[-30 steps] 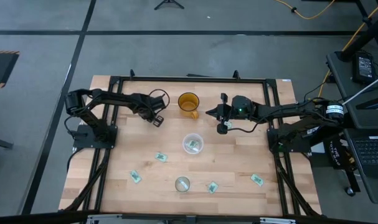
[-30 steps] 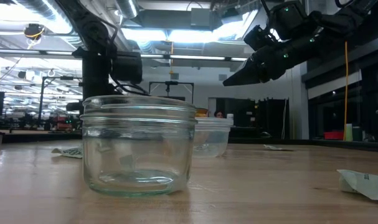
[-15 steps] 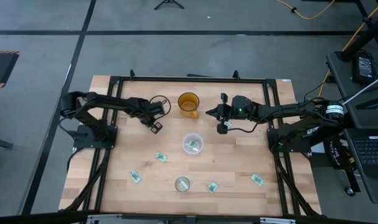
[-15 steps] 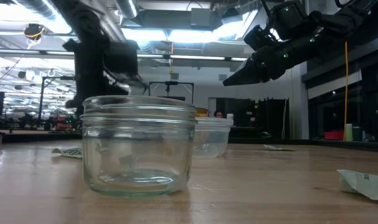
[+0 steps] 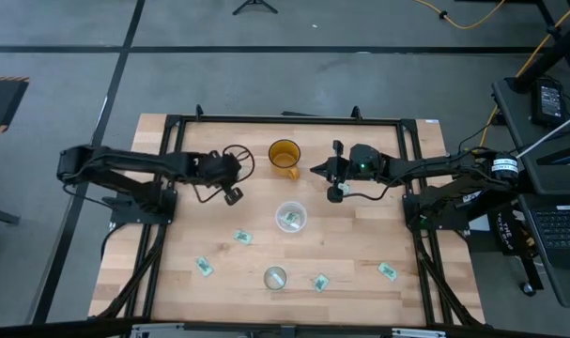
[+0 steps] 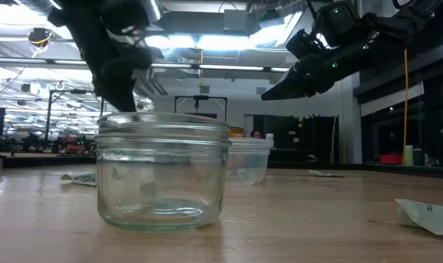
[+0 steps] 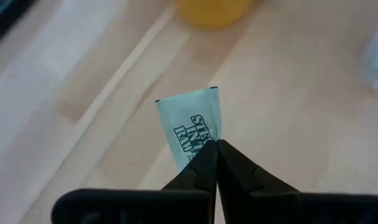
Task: Pick and place Stevia / Truvia into bins
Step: Put the stevia packet into the transparent plastic container
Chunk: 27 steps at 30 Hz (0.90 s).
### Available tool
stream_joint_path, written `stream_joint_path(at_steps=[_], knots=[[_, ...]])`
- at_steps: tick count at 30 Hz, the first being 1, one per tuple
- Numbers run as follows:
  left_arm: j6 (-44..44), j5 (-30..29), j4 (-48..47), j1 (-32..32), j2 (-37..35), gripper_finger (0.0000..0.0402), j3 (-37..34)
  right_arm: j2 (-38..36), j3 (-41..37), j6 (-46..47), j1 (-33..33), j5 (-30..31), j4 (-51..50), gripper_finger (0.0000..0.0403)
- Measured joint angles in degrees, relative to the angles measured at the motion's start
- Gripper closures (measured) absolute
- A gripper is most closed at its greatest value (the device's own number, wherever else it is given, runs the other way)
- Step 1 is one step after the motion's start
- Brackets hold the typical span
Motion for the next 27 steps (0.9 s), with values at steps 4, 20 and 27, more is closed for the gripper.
stream_joint_path(at_steps=[4, 20, 27], knots=[[4.2, -0.1, 9.3, -3.7, -4.6, 0.0400, -4.6, 0.0, 0.0, 0.0, 0.0, 0.0, 0.0, 0.0386], [19.3, 9.3, 63.9, -12.2, -12.4, 0.0400, -31.4, 0.0, 0.0, 1.5, 0.0, 0.0, 1.1, 0.0386], [20.3, 11.0, 72.5, -14.1, -10.9, 0.0400, -35.8, 0.0, 0.0, 1.5, 0.0, -0.1, 1.1, 0.0386]])
